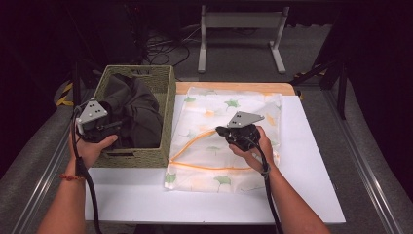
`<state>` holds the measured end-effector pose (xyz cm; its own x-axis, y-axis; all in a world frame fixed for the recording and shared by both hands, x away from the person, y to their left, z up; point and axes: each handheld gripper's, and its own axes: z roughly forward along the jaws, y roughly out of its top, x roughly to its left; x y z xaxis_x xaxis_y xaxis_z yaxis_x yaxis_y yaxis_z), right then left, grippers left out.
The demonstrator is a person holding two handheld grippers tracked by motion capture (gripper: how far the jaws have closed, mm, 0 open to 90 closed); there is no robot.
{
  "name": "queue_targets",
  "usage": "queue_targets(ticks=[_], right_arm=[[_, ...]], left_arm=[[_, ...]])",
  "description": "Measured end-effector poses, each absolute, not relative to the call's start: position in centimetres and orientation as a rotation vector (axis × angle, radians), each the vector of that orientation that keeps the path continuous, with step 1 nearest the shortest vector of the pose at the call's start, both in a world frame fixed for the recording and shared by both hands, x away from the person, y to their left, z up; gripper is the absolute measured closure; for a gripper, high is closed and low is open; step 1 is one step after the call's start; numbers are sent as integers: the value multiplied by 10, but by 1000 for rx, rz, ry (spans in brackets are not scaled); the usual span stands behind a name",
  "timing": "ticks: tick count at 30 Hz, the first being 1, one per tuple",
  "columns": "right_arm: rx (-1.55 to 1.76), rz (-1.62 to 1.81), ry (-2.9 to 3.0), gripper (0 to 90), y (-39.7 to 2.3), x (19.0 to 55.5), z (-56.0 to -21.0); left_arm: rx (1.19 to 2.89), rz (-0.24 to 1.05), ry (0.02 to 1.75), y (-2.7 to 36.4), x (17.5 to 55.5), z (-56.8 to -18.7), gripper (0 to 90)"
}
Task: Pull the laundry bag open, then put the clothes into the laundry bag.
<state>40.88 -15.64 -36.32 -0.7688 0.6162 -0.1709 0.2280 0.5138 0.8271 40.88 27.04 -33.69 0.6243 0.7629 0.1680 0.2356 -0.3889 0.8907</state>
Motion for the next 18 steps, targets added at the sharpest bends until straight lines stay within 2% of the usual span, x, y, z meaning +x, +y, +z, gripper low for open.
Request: queue_targets(ticks=[9, 18], right_arm=[[694, 1171, 2307, 892, -157, 410, -363], [703, 1173, 2299, 892, -157, 411, -364]], left_arm=[[1867, 671, 782, 278, 404, -338, 620], [1838, 699, 717, 271, 384, -326, 621]])
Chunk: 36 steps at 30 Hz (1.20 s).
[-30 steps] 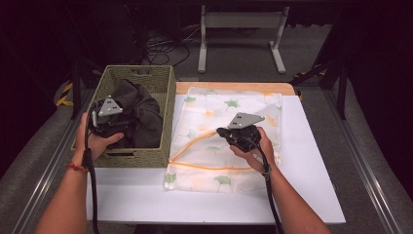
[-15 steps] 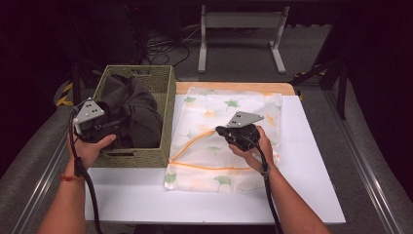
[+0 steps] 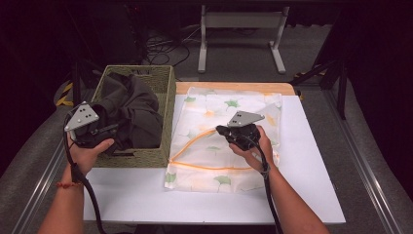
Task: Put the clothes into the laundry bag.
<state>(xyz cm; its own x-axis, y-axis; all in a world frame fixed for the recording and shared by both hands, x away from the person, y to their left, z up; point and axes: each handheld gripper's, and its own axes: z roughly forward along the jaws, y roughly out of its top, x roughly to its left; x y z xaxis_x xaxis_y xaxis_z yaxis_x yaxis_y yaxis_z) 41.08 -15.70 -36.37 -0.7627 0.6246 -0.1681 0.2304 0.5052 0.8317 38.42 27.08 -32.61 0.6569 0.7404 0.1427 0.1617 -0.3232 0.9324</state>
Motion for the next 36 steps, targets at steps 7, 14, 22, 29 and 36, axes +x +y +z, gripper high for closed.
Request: queue_targets(ticks=[7, 14, 22, 29, 36], right_arm=[[710, 1179, 2275, 893, -159, 411, -360], [728, 1188, 2254, 893, -162, 411, -355], [731, 1180, 2249, 893, -163, 411, -352], [730, 1175, 2247, 893, -163, 412, -349], [731, 1173, 2253, 893, -161, 412, -350]], left_arm=[[1785, 701, 670, 269, 369, -309, 621], [1757, 671, 578, 256, 345, -283, 622], [1755, 590, 502, 240, 324, -273, 623], [1765, 571, 448, 230, 307, -269, 623], [1788, 508, 364, 209, 294, -277, 622]])
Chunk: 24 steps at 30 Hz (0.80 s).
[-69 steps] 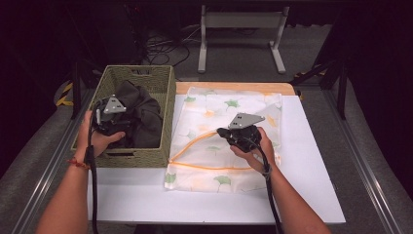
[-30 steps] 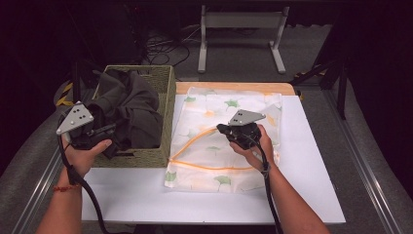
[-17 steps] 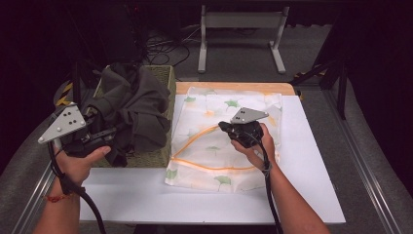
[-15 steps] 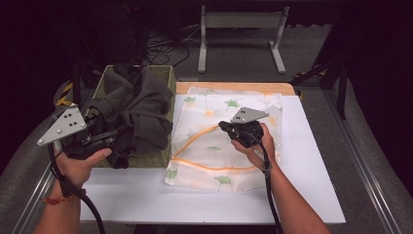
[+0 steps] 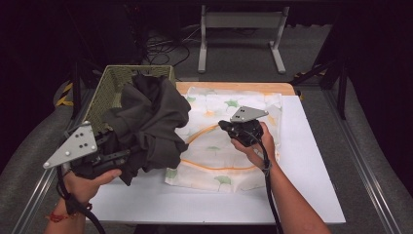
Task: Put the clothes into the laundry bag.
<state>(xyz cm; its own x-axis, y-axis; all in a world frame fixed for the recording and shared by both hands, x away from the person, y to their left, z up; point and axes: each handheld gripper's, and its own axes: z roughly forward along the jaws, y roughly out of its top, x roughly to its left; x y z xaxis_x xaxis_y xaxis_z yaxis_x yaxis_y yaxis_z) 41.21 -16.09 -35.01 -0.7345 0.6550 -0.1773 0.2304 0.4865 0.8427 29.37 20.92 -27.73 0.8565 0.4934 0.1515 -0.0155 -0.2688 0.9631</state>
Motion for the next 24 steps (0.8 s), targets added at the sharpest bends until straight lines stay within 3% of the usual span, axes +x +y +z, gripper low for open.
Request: queue_targets(ticks=[13, 24], right_arm=[[741, 1181, 2249, 893, -163, 412, -350], [750, 1182, 2246, 894, -169, 410, -350]], left_arm=[[1964, 299, 262, 142, 297, -302, 621], [2136, 148, 285, 71, 327, -340, 618]])
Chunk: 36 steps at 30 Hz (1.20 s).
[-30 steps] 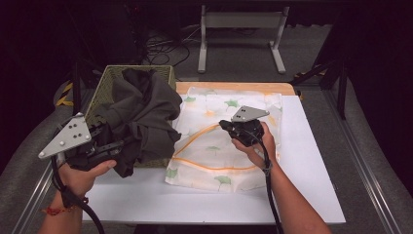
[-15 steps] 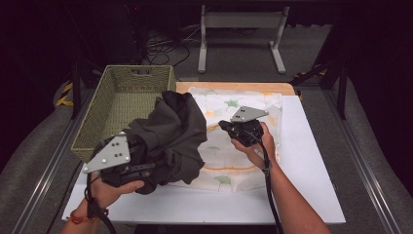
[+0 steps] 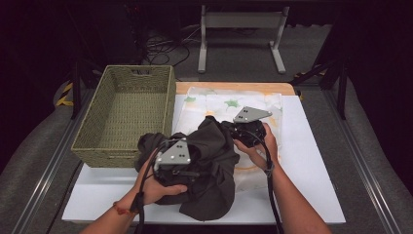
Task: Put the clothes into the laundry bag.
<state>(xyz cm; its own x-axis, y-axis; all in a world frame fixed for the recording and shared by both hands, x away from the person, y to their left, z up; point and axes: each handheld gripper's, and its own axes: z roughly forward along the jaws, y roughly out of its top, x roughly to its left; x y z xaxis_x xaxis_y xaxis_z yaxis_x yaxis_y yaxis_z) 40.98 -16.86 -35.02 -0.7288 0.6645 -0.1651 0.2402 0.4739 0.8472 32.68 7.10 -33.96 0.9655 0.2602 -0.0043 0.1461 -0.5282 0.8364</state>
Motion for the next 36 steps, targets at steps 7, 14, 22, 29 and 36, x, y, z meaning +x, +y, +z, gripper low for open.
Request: queue_targets(ticks=[7, 14, 22, 29, 36], right_arm=[[756, 1189, 2248, 894, -172, 410, -351], [754, 1227, 2246, 895, -175, 405, -348], [725, 1298, 2245, 900, -176, 392, -338], [736, 1343, 2253, 900, -178, 387, -339], [746, 1341, 2272, 900, -178, 383, -348]], left_arm=[[2236, 16, 330, 38, 357, -372, 616], [2314, 13, 412, 19, 377, -383, 613], [2297, 20, 577, 10, 403, -390, 599], [2236, 86, 724, 3, 416, -394, 531], [2148, 173, 851, 0, 425, -398, 411]])
